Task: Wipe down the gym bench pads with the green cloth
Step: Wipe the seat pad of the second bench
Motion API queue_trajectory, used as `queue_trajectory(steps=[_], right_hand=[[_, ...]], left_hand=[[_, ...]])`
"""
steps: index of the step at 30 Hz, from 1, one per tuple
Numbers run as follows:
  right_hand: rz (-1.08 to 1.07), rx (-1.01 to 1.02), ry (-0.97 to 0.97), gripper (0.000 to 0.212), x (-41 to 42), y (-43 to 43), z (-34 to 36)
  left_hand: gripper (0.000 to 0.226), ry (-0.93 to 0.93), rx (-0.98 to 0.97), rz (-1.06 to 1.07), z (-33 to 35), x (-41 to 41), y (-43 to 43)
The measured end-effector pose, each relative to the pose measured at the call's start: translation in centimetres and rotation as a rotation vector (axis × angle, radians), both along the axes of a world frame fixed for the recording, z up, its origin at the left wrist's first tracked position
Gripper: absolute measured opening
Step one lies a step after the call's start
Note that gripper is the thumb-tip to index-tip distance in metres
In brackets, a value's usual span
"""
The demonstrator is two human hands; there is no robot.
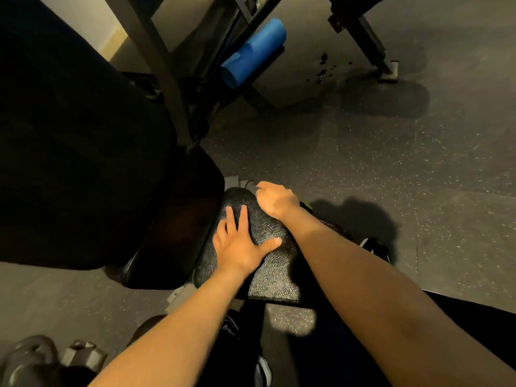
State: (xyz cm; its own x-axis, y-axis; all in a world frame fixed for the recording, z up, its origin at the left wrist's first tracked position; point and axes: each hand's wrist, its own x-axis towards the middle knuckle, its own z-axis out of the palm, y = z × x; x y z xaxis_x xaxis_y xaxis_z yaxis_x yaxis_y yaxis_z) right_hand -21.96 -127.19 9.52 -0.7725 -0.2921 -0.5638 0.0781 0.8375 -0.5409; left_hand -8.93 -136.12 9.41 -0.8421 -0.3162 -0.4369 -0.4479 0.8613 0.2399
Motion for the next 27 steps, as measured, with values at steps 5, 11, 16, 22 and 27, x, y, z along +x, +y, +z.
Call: queue_trajectory(steps=[5, 11, 16, 22, 27], right_hand=[[0.078, -0.14, 0.02, 0.049, -1.4, -4.7, 0.0], [0.071, -0.042, 0.008, 0.043, -1.5, -4.1, -0.2], [-0.025, 0.118, -0.008, 0.044, -0.6, -1.1, -0.4], [0.004, 0.052, -0.013, 0.041, -1.2, -4.0, 0.1], [0.038, 0.028, -0.003, 0.043, -1.8, -8.2, 0.0]], left_hand=[[0.122, 0.011, -0.001, 0.021, -0.3, -0.5, -0.1], [0.116, 0.019, 0.035, 0.015, 0.2, -0.6, -0.5], [0.1, 0.107, 0.032, 0.01, 0.6, -0.2, -2.9], [0.101, 0.118, 0.005, 0.033, -0.2, -0.3, -2.7], [0.102, 0.112, 0.028, 0.054, -0.4, -0.7, -2.7]])
